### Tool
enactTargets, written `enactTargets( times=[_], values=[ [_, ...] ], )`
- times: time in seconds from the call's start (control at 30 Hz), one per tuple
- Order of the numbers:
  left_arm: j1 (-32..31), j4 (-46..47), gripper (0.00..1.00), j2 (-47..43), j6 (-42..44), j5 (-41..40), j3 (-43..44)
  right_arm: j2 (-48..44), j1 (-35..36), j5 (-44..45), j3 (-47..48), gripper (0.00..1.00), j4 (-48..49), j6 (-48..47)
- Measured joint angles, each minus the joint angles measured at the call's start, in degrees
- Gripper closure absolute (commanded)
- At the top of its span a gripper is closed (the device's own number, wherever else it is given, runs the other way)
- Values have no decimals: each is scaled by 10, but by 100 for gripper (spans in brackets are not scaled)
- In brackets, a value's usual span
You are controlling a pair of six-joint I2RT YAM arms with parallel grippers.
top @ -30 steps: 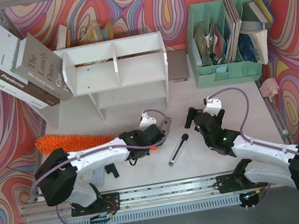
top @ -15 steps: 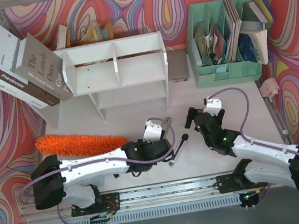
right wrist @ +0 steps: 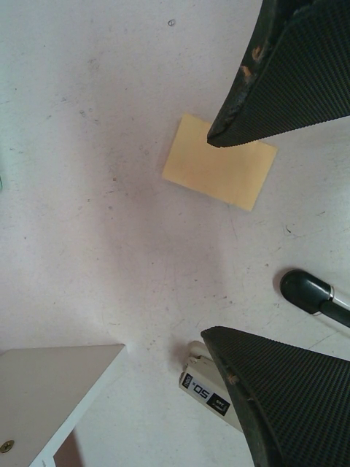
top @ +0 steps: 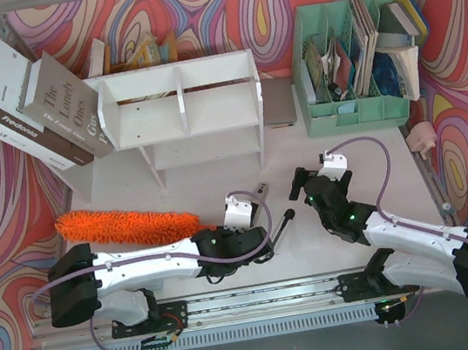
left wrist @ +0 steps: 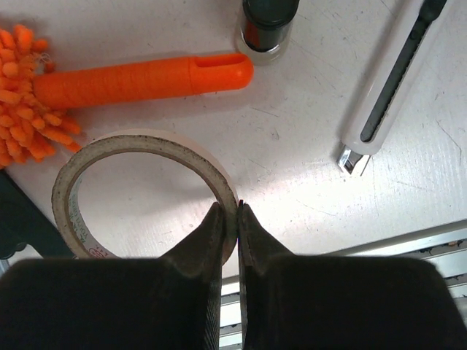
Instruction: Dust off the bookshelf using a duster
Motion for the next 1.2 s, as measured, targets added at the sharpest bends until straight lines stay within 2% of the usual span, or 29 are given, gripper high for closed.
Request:
enactTargets(
  times=[0.27, 0.5, 0.7, 0.83, 0.9, 0.97, 1.2],
  values=[
    [-2, 17, 74, 12, -10, 28, -35, 0, 0, 0, 0, 1, 0, 0],
    [-2, 28, 66, 39, -7, 35, -31, 0, 0, -1, 0, 1, 1, -1],
    [-2, 25, 39, 38, -2, 30, -22, -10, 0, -24, -2, 1, 14, -23],
    [-3, 10, 20, -28, 0, 13, -22, -27, 0, -71, -2, 1, 24, -51],
    [-4, -1, 14, -81, -3, -3, -23, -40, 3, -101, -2, 1, 32, -68],
    [-4, -11, 3, -144, -10, -24, -29, -47, 15, -125, 7, 1, 33, -88],
    [-5, -98, 2, -329, -71, -119, -67, -18, 114, -169, 104, 1, 33, -180]
  ],
)
